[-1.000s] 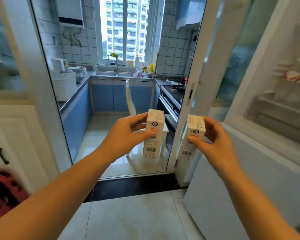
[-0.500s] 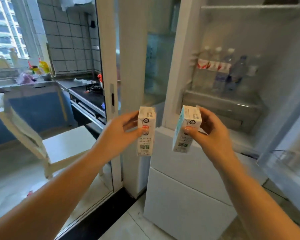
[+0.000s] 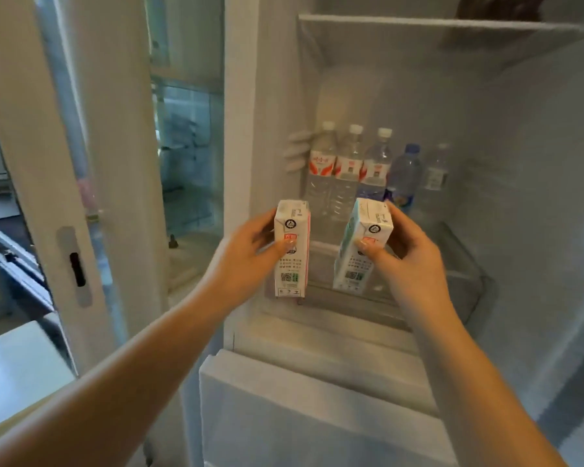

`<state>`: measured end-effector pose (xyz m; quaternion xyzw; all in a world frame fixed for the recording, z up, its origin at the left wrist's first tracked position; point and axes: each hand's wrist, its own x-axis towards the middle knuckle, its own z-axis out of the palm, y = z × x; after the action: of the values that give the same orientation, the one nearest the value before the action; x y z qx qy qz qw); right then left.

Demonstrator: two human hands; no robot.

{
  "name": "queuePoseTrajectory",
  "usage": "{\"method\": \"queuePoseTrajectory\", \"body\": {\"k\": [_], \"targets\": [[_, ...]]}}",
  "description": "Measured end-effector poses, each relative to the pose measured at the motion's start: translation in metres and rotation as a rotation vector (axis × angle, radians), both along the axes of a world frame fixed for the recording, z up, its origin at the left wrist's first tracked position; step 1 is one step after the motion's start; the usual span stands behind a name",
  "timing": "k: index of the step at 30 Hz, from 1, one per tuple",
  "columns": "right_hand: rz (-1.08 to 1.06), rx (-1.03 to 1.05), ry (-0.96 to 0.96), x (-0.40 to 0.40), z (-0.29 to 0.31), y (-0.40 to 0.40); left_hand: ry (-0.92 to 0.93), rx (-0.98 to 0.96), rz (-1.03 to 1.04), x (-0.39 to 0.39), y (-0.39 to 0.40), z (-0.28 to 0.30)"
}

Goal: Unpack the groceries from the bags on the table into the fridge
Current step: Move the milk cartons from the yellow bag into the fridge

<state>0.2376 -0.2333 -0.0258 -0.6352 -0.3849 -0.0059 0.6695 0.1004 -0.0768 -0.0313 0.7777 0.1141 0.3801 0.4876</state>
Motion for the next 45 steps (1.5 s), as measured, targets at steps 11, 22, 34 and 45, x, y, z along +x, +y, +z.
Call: {"method": "queuePoseTrajectory", "body": {"k": [11,22,34,45], "targets": [[-0.075,-0.031,-0.021,0.104,0.005,0.056,-0.032,0.032,-0.133,0.145,0.043,-0.001],[-0.103,-0.079,-0.048,0.161,0.011,0.099,-0.057,0.143,-0.082,0.218,0.072,-0.001],[-0.128,-0.181,0.003,0.187,-0.011,0.125,-0.064,-0.006,-0.021,0.238,0.087,-0.025],[-0.071,-0.306,0.096,0.189,-0.019,0.114,-0.073,-0.035,-0.096,0.217,0.073,-0.040]]}}
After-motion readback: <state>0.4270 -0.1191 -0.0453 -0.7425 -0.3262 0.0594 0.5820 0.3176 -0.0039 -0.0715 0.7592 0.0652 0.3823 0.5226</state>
